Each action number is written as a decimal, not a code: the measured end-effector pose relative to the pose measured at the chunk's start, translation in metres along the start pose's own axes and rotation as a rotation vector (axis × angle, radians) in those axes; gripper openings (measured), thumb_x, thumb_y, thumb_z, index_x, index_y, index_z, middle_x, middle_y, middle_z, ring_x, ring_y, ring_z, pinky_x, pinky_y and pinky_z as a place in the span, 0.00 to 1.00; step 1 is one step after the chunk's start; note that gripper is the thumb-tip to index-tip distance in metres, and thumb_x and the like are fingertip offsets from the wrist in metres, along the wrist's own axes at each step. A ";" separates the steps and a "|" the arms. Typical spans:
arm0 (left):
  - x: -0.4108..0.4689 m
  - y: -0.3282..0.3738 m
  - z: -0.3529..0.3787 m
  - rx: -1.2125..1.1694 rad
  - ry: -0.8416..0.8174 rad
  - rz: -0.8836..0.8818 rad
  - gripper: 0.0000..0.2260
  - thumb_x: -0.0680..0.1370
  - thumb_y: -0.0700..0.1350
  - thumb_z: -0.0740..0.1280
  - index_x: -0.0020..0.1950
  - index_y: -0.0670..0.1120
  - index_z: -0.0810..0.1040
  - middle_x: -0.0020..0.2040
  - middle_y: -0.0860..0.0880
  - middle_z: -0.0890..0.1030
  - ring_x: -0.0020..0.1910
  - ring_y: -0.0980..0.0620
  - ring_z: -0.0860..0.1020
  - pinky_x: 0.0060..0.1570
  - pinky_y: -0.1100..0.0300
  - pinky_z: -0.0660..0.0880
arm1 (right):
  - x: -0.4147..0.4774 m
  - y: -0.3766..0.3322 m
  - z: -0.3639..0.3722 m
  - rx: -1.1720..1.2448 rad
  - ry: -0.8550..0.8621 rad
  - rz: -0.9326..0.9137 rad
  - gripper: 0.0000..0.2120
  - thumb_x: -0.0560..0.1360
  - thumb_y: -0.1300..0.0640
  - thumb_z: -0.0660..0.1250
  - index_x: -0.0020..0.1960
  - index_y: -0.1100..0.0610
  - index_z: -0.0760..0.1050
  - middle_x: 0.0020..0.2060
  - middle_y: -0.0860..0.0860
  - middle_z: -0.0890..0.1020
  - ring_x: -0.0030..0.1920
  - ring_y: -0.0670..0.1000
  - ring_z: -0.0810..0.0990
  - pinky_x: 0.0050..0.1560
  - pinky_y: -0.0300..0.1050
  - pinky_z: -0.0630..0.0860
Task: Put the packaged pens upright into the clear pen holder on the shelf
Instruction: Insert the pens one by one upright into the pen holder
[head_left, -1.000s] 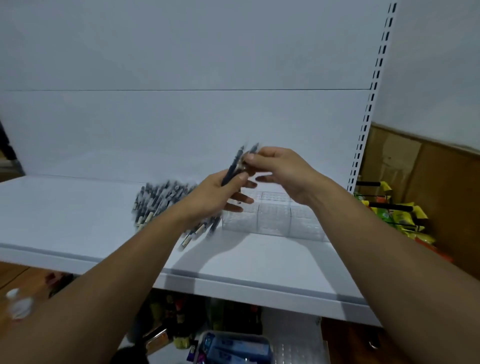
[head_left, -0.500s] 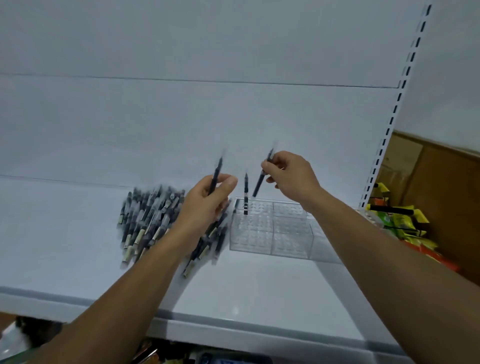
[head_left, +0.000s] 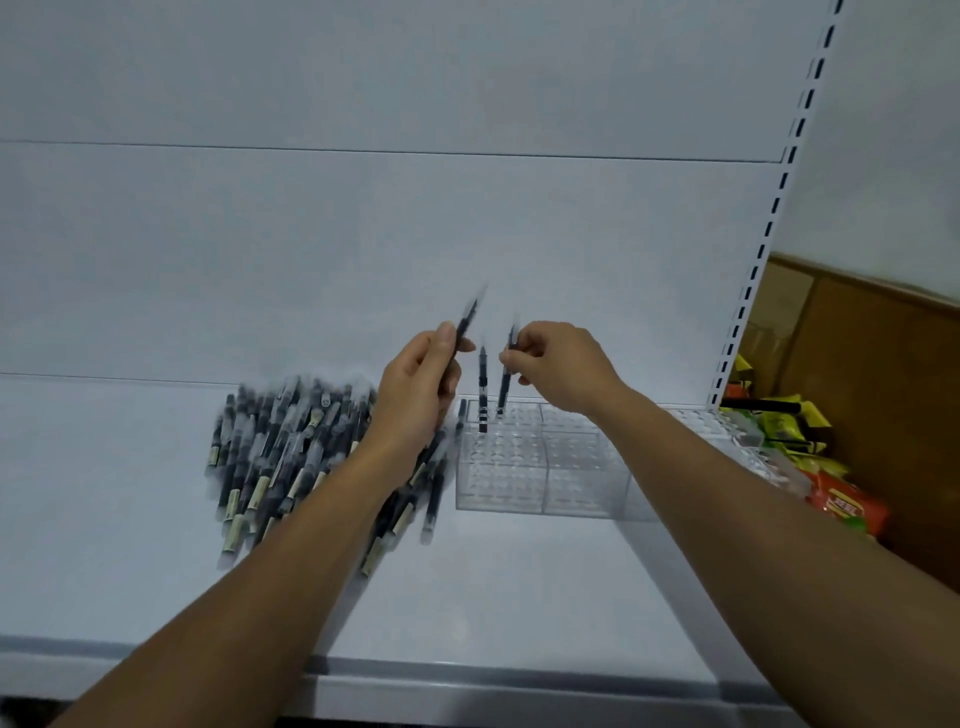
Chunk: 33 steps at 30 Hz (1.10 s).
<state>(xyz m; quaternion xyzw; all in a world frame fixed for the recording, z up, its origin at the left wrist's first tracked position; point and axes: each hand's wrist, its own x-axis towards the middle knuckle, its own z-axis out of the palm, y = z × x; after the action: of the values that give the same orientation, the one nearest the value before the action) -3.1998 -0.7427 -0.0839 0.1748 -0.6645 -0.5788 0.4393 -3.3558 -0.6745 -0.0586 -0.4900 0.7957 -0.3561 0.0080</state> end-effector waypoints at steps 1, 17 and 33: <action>-0.001 -0.002 -0.002 -0.022 0.002 0.005 0.15 0.82 0.53 0.58 0.48 0.46 0.79 0.32 0.50 0.67 0.28 0.54 0.61 0.27 0.62 0.56 | 0.000 0.000 0.003 -0.061 -0.033 0.010 0.08 0.77 0.47 0.67 0.43 0.51 0.78 0.43 0.48 0.84 0.45 0.50 0.83 0.51 0.52 0.79; -0.004 -0.017 0.000 0.055 -0.088 0.072 0.05 0.79 0.44 0.67 0.51 0.48 0.82 0.35 0.57 0.78 0.33 0.59 0.71 0.36 0.68 0.70 | -0.050 -0.017 -0.014 0.460 -0.083 0.003 0.06 0.76 0.49 0.70 0.48 0.50 0.82 0.41 0.42 0.82 0.39 0.42 0.80 0.39 0.36 0.75; 0.013 -0.040 -0.019 0.751 -0.195 -0.127 0.22 0.75 0.62 0.66 0.65 0.54 0.76 0.61 0.59 0.78 0.58 0.57 0.75 0.61 0.57 0.70 | -0.016 0.012 -0.015 0.335 0.185 0.092 0.07 0.78 0.53 0.67 0.47 0.57 0.77 0.42 0.50 0.85 0.39 0.45 0.84 0.44 0.47 0.80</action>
<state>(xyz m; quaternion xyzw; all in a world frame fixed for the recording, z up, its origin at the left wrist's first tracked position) -3.2032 -0.7750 -0.1166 0.3085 -0.8564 -0.3352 0.2429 -3.3619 -0.6499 -0.0593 -0.4102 0.7441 -0.5263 0.0323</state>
